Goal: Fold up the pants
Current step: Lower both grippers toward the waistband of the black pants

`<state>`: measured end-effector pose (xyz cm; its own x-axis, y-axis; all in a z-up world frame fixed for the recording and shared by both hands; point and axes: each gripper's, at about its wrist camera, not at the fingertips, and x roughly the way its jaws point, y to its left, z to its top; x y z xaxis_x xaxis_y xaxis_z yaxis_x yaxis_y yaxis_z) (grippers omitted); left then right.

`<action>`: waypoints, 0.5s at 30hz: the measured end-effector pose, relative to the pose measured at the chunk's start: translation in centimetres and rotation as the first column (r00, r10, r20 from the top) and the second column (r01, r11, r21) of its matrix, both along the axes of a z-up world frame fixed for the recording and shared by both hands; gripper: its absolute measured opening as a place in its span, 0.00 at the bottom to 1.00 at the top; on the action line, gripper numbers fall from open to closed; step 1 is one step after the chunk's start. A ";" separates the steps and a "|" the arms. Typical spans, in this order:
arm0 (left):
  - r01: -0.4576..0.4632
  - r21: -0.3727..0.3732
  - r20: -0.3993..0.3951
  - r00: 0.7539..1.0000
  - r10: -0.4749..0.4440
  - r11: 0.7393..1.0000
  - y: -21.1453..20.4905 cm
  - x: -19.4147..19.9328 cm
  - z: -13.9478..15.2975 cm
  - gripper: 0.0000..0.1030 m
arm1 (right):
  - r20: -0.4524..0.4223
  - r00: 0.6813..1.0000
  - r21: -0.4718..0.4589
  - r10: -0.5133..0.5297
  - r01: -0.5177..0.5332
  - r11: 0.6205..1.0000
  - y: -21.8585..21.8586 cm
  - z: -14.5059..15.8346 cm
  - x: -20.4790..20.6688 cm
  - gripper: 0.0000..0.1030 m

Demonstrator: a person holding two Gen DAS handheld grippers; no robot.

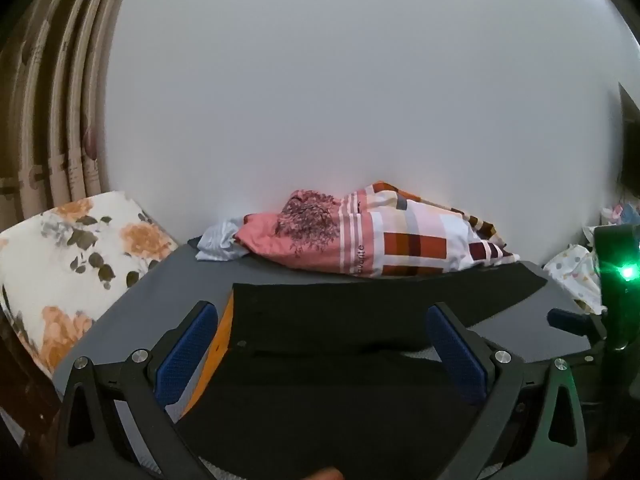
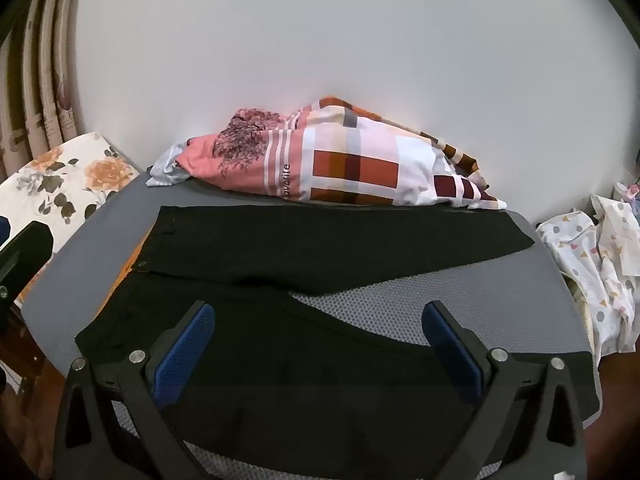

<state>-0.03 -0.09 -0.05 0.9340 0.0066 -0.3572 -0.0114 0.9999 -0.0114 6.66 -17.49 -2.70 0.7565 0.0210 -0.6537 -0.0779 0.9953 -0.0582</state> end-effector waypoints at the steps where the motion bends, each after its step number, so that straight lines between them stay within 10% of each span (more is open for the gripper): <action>1: 0.001 0.000 -0.009 1.000 -0.001 1.000 0.0 0.0 -0.1 1.00 | 0.003 1.000 -0.001 0.000 0.000 1.000 0.0 0.0 0.0 1.00; 15: 0.014 -0.093 -0.125 0.992 -0.025 0.996 1.0 1.2 -1.8 1.00 | 0.009 0.999 -0.025 -0.037 0.037 0.999 -0.9 0.2 -1.3 1.00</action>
